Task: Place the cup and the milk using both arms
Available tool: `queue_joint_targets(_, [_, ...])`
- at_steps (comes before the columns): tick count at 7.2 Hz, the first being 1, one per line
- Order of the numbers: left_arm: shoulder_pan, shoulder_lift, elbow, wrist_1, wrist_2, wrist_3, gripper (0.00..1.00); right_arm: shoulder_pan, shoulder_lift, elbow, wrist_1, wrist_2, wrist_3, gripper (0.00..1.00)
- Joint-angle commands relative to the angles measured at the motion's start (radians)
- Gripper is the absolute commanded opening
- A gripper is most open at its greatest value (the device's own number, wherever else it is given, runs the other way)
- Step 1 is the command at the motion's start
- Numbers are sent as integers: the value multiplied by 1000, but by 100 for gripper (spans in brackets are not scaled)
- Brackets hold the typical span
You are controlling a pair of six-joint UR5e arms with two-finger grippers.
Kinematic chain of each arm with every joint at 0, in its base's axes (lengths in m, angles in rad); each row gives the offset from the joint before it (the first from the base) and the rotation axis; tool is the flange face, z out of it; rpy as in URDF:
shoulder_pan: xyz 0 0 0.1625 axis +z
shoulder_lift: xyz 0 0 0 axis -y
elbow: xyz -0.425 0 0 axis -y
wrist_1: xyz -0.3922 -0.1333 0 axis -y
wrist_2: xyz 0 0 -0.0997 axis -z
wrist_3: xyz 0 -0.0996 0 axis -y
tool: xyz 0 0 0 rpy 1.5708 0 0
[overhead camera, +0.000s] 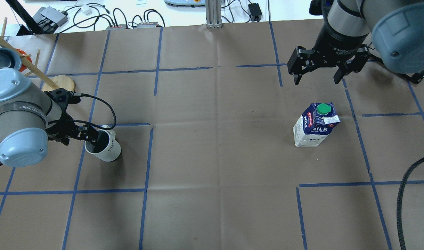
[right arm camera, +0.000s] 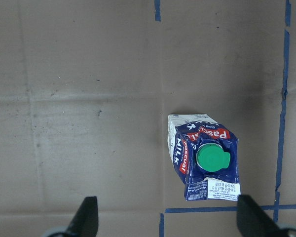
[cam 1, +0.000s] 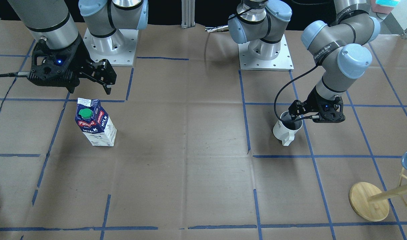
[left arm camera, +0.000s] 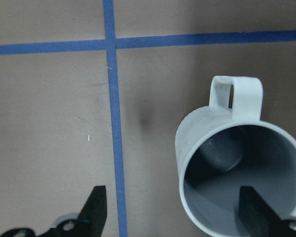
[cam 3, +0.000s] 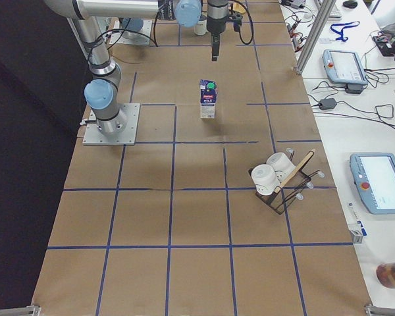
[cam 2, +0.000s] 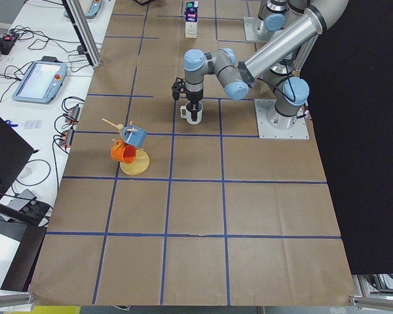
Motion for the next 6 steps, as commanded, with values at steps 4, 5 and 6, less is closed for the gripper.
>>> queue_joint_targets(4, [0,-40,-2,6,-19,-20,62,-2,0,0,2,0,0,100])
queue_joint_targets(5, [0,-41,-2,6,-19,-26,48,-2,0,0,3,2,-2,100])
queue_joint_targets(6, [0,-43,-2,6,-19,-28,24,-2,0,2,3,2,-2,100])
